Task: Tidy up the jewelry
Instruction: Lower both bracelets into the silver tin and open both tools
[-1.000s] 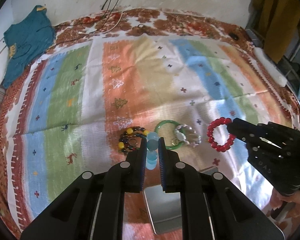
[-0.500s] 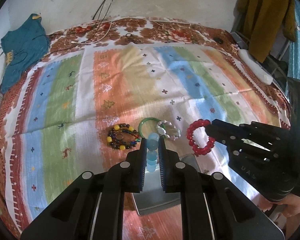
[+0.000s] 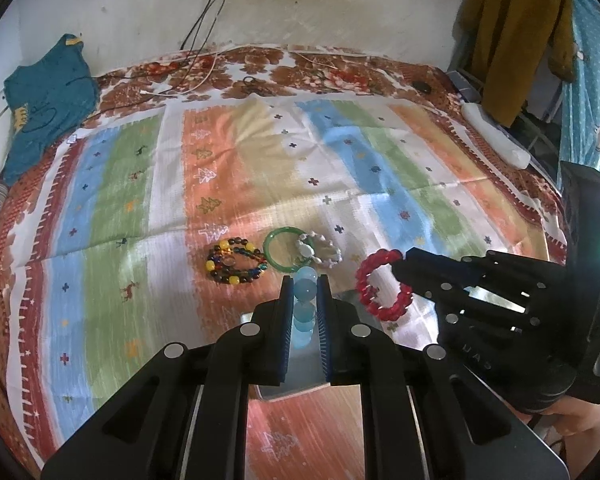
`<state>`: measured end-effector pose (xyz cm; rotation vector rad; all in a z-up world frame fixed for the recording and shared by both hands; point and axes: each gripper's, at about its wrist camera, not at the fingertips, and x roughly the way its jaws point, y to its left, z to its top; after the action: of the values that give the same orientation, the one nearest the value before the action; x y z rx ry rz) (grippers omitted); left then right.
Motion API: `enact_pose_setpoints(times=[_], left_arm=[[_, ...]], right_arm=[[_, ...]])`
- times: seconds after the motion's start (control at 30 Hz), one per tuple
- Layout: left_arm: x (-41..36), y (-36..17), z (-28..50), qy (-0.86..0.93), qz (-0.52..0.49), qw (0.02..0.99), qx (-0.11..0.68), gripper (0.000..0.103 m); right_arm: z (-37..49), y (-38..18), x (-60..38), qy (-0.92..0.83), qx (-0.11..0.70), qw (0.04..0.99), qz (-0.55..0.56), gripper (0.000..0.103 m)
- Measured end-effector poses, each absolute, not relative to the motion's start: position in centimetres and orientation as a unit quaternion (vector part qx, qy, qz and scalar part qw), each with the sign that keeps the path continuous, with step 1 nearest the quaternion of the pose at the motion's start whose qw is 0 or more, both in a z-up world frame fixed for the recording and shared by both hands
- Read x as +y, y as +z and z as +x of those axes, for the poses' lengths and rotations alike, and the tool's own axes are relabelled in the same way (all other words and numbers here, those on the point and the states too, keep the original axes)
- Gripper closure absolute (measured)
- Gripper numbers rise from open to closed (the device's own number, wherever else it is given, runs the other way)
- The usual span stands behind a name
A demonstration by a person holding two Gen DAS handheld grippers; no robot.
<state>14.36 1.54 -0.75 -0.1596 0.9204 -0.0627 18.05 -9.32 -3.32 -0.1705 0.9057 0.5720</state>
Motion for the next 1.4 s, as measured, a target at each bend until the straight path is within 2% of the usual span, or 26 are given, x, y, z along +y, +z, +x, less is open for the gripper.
enact_pose_setpoints(times=[0.53, 0.57, 0.63, 0.8, 0.97, 1.1, 1.4], left_arm=[[1.4, -1.4, 12.5, -0.019, -0.081, 0.889, 0.451, 0.092], [1.6, -1.4, 12.5, -0.012, -0.082, 0.89, 0.449, 0.092], [2.3, -1.2, 12.5, -0.003, -0.089, 0.891, 0.446, 0.09], [3.6, -1.6, 12.7, 0.012, -0.101, 0.887, 0.45, 0.087], [4.4, -2.6, 13.6, 0.031, -0.102, 0.878, 0.466, 0.079], [5.0, -3.8, 14.8, 0.043, -0.098, 0.87, 0.482, 0.074], [4.9, -5.0, 16.8, 0.042, -0.081, 0.863, 0.496, 0.064]], right_arm=[[15.6, -3.9, -9.6, 0.267, 0.437, 0.853, -0.098, 0.088], [15.7, -4.0, -9.6, 0.26, 0.439, 0.854, -0.099, 0.087], [16.0, -4.0, -9.9, 0.252, 0.44, 0.856, -0.097, 0.072], [16.9, -4.5, -10.6, 0.237, 0.451, 0.856, -0.093, 0.071], [17.5, -5.0, -10.5, 0.233, 0.459, 0.852, -0.095, 0.064], [18.2, -5.5, -10.5, 0.226, 0.465, 0.85, -0.096, 0.053], [20.5, -6.3, -10.4, 0.209, 0.482, 0.846, -0.088, 0.046]])
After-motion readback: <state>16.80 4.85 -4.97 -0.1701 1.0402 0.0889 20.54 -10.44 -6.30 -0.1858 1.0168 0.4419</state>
